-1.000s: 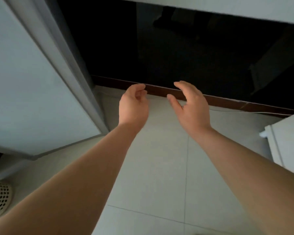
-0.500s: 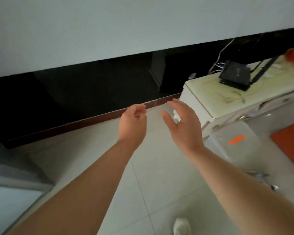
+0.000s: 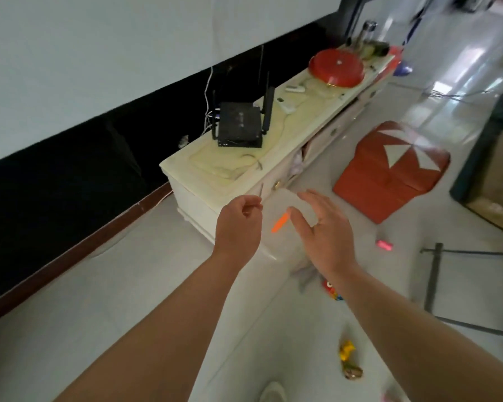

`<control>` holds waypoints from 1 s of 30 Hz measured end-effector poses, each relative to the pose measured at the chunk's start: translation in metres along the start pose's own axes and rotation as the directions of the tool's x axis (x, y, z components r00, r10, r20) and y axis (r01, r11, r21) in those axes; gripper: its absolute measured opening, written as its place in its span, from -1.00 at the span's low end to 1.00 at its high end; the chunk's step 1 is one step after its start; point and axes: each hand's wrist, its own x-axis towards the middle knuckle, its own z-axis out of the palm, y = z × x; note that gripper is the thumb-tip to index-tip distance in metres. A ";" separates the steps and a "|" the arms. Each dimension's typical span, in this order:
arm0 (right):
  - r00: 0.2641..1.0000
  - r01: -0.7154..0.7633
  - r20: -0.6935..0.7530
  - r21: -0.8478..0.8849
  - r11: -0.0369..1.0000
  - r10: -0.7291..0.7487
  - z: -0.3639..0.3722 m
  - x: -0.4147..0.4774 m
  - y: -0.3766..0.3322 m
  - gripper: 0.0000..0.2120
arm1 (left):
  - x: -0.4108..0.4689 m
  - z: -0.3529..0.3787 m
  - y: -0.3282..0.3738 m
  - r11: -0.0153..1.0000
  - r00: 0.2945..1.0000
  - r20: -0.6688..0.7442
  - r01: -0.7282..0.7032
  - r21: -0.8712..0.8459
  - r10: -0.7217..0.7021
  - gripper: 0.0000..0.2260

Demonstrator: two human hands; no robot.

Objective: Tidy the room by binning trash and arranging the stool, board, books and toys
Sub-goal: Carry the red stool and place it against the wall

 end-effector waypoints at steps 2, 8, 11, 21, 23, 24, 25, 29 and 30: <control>0.999 -0.034 -0.022 -0.020 0.999 0.034 -0.022 0.021 0.031 -0.62 | 0.015 0.040 0.019 1.000 0.999 0.039 0.017 -0.011 -0.017 -0.79; 0.977 -0.207 -0.046 -0.004 0.978 0.207 -0.081 0.067 0.107 -0.61 | 0.049 0.137 0.055 1.000 0.991 0.134 0.028 0.006 -0.029 -0.81; 0.954 -0.295 -0.061 -0.024 0.955 0.293 -0.109 0.077 0.143 -0.67 | 0.058 0.180 0.070 0.997 0.977 0.202 0.072 -0.029 -0.065 -0.84; 0.851 -0.511 -0.156 -0.019 0.859 0.502 -0.166 0.132 0.237 -0.64 | 0.116 0.305 0.128 0.999 0.930 0.365 0.033 0.043 -0.046 -0.85; 0.830 -0.544 -0.168 -0.030 0.839 0.532 -0.172 0.155 0.258 -0.63 | 0.139 0.332 0.136 0.998 0.919 0.393 0.017 0.063 -0.040 -0.83; 0.820 -0.560 -0.175 -0.041 0.828 0.545 -0.175 0.167 0.268 -0.63 | 0.150 0.345 0.140 0.997 0.912 0.408 0.007 0.072 -0.036 -0.82; 0.808 -0.575 -0.188 -0.051 0.816 0.558 -0.179 0.182 0.280 -0.62 | 0.163 0.360 0.143 0.996 0.906 0.421 0.008 0.089 -0.045 -0.82; 0.784 -0.608 -0.212 -0.065 0.791 0.584 -0.192 0.222 0.309 -0.64 | 0.200 0.402 0.150 0.983 0.884 0.462 -0.013 0.184 -0.074 -0.80; 0.778 -0.614 -0.216 -0.065 0.786 0.590 -0.194 0.229 0.315 -0.66 | 0.207 0.410 0.152 0.976 0.877 0.475 -0.029 0.215 -0.079 -0.80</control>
